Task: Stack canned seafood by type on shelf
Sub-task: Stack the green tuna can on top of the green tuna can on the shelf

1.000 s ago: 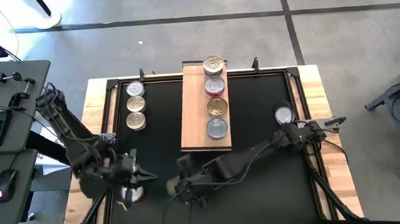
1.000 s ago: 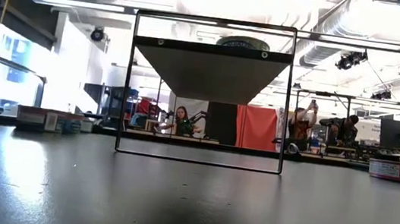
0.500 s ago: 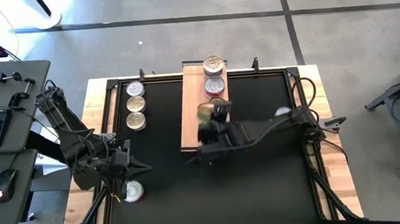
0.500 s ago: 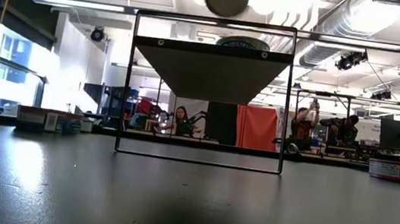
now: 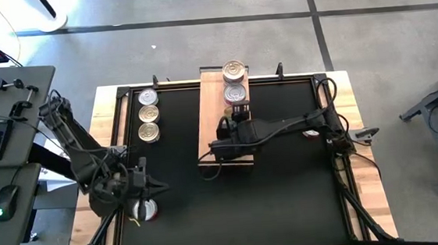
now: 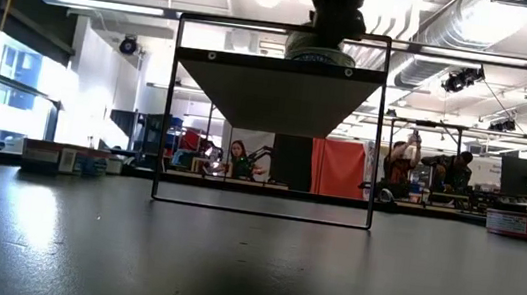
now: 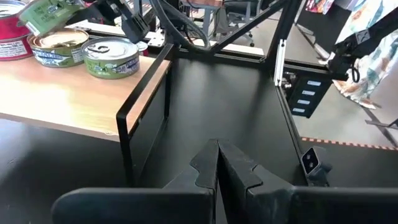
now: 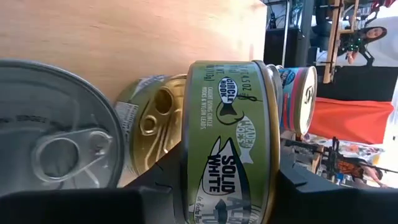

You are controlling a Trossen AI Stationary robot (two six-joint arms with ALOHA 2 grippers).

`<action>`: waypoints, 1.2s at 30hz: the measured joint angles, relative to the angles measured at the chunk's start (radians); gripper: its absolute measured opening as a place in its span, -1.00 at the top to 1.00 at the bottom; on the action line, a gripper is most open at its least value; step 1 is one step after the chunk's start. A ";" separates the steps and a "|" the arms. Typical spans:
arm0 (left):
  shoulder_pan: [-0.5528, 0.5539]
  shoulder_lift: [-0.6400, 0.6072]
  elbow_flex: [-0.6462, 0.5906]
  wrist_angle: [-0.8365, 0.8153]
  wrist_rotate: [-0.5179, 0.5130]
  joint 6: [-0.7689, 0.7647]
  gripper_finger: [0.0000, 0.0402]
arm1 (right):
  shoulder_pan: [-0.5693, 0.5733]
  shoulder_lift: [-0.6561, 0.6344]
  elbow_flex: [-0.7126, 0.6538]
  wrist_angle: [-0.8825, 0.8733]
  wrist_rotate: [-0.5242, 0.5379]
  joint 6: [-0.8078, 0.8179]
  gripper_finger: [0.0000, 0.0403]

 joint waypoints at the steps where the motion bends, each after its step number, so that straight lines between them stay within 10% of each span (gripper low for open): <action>1: 0.000 0.006 0.000 0.002 0.000 0.000 1.00 | -0.003 0.000 0.000 0.001 0.000 0.001 0.39; 36: 0.000 0.033 0.000 0.007 -0.001 -0.105 1.00 | -0.065 -0.001 0.000 0.009 -0.101 0.028 0.33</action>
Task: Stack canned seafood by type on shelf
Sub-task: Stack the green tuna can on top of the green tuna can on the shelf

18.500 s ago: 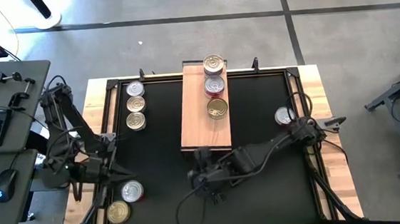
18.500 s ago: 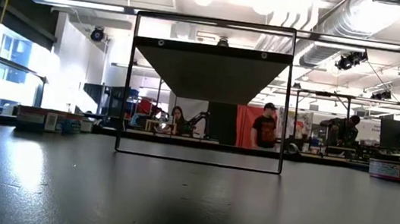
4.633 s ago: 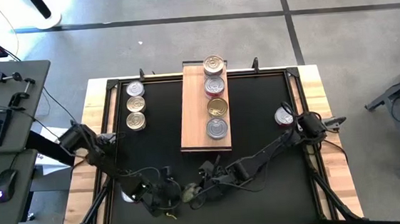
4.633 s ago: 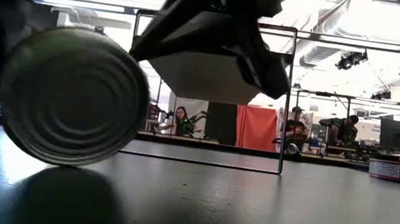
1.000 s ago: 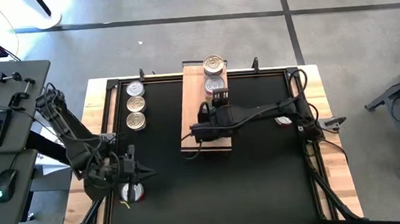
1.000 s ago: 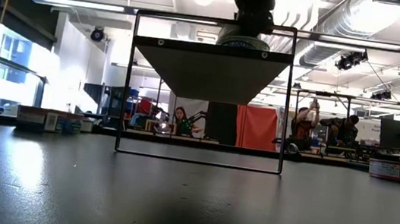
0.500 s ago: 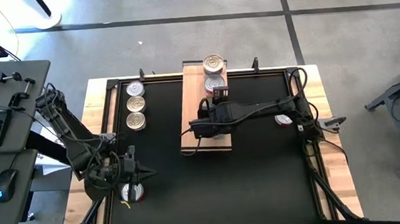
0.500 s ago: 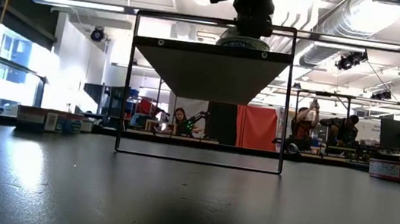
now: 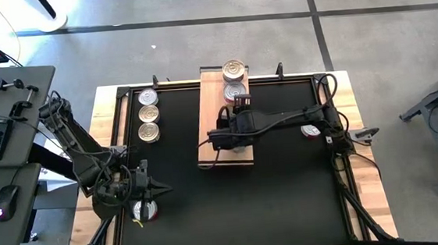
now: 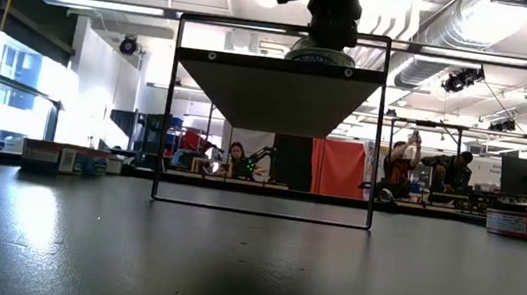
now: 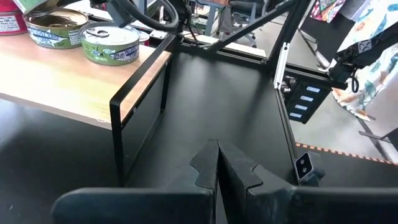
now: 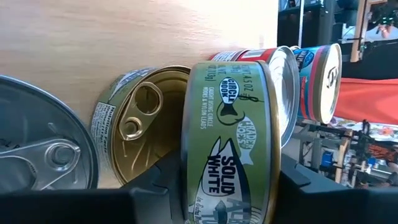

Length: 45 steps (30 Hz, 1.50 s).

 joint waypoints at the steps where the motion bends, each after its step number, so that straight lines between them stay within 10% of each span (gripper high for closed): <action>1: 0.000 0.000 0.000 0.000 0.000 0.000 1.00 | 0.000 0.000 0.000 0.003 -0.007 0.000 0.32; 20: 0.000 0.000 0.000 0.000 0.000 0.000 1.00 | 0.061 0.000 0.000 0.003 -0.102 0.025 -0.29; 45: 0.000 0.000 0.000 -0.004 0.000 0.000 1.00 | 0.079 -0.035 0.000 -0.032 -0.148 -0.036 -0.31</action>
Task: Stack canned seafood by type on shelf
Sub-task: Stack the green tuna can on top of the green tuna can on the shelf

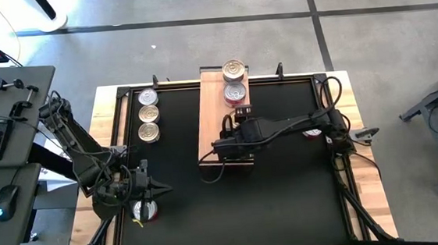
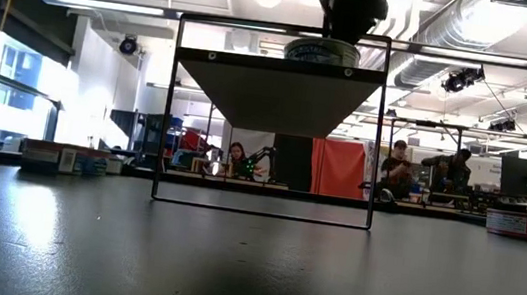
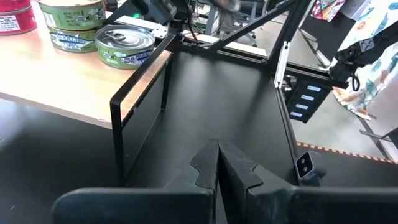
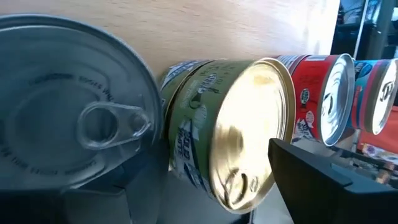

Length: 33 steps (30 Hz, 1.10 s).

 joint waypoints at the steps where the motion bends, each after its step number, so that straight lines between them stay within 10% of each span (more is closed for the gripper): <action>1: 0.000 0.000 0.000 -0.002 0.000 0.000 1.00 | 0.000 -0.005 0.000 0.000 -0.007 0.000 -0.31; 33: 0.000 0.073 0.000 -0.031 -0.023 -0.069 1.00 | -0.042 -0.020 0.000 0.036 0.087 0.035 -0.31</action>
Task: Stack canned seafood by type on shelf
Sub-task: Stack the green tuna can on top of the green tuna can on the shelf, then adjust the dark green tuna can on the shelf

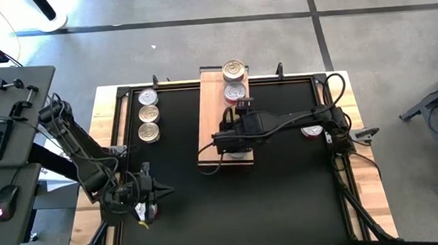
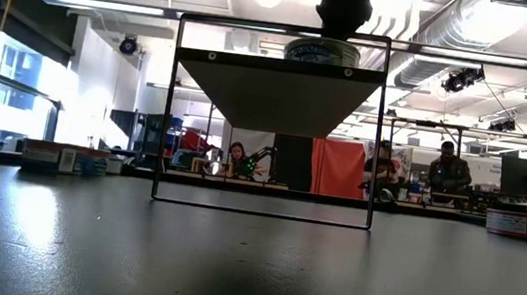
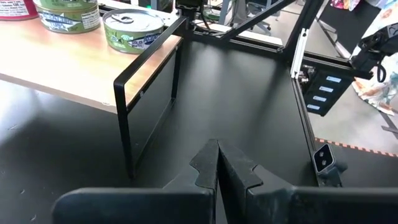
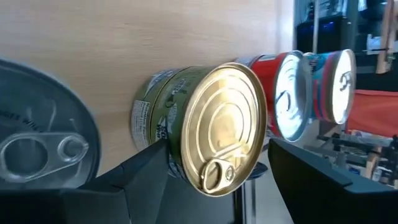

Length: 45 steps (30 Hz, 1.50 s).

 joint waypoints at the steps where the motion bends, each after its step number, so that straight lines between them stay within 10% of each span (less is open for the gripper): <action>1: 0.000 0.000 0.000 0.000 0.000 0.000 1.00 | -0.002 0.000 0.000 0.002 0.004 0.000 -0.31; 25: 0.000 0.000 0.000 0.000 0.000 -0.009 1.00 | 0.078 -0.031 0.141 0.064 0.009 0.099 -0.31; 32: 0.000 0.000 0.000 0.005 -0.001 -0.009 1.00 | 0.111 -0.030 0.155 -0.036 -0.321 0.235 -0.31; 45: 0.002 0.000 0.000 0.009 -0.002 -0.035 1.00 | 0.055 -0.027 0.014 0.014 -0.365 0.201 -0.31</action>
